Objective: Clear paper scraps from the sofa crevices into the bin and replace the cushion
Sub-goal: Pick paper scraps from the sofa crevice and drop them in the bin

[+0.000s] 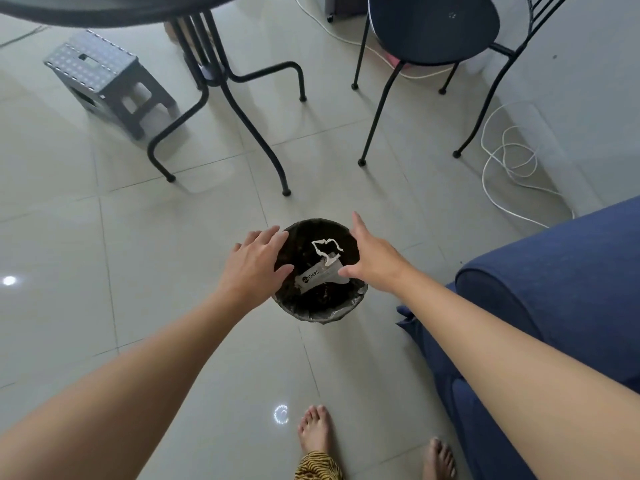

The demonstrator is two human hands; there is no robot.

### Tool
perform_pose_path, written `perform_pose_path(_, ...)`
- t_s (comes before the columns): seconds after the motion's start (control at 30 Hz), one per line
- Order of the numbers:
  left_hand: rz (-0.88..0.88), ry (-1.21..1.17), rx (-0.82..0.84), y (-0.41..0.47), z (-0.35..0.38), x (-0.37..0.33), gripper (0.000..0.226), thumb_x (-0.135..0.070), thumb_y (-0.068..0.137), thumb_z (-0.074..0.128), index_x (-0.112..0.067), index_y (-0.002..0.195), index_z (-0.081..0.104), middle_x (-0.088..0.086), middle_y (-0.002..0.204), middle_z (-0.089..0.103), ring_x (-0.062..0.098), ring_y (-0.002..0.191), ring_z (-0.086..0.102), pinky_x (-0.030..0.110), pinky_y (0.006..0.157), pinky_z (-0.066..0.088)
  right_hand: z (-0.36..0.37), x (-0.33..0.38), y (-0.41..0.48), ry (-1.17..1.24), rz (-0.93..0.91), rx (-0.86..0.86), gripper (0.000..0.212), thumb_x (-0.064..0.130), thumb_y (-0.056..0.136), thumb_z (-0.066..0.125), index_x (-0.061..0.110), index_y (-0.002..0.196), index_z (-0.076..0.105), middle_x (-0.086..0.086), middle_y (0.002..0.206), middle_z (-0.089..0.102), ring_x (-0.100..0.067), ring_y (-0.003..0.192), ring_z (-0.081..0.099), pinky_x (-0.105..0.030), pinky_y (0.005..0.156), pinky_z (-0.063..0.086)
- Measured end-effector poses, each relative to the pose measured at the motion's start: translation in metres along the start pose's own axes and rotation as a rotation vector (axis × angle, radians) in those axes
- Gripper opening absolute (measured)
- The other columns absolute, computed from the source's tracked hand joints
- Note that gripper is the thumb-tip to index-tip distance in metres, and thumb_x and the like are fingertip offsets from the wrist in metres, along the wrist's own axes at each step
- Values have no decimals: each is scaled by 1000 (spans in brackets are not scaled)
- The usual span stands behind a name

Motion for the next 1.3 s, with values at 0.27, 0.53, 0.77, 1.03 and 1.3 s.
perform_pose_path(0.27,69,-46,-22,3,-13,-35,104,-83,80,44,-25,158,7,4,167,1,22,152,-3,46,120,9,-34,-17,-31,-111,-77,-192,117,65,85,65,35,157,-23,-5,171,-14,-29,157,-13,-59,123,1)
perform_pose_path(0.53,292,-47,-28,23,-47,-160,108,-89,78,34,-27,159,-2,3,166,-10,20,151,-13,47,122,1,-114,-92,-113,-224,45,-414,110,87,82,39,37,156,-25,-6,168,-25,-26,155,-23,-57,123,-10)
perform_pose_path(0.77,569,-11,20,31,-61,-322,110,-87,77,39,-22,159,5,0,167,3,15,152,-2,42,122,8,-173,-198,-232,-120,246,-574,110,81,84,44,33,159,-20,-3,170,-21,-23,156,-19,-55,124,-7)
perform_pose_path(1.03,869,102,29,16,-6,-493,107,-86,78,42,-15,156,23,1,162,26,20,151,13,44,119,21,-181,-341,-339,-25,488,-666,113,81,83,48,26,161,-12,-7,172,-6,-25,158,-5,-52,127,4)
perform_pose_path(1.3,1048,347,29,12,64,-605,109,-87,78,36,-13,157,21,4,162,25,23,152,4,49,122,8,-176,-449,-367,164,602,-642,109,74,86,57,21,163,0,-4,165,30,-26,147,38,-43,111,41)
Point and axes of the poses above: each hand's wrist, its own y-axis towards the middle knuckle, its own z-axis out of the palm, x = y × z, the point moved 3 cm from there along y, towards the middle knuckle
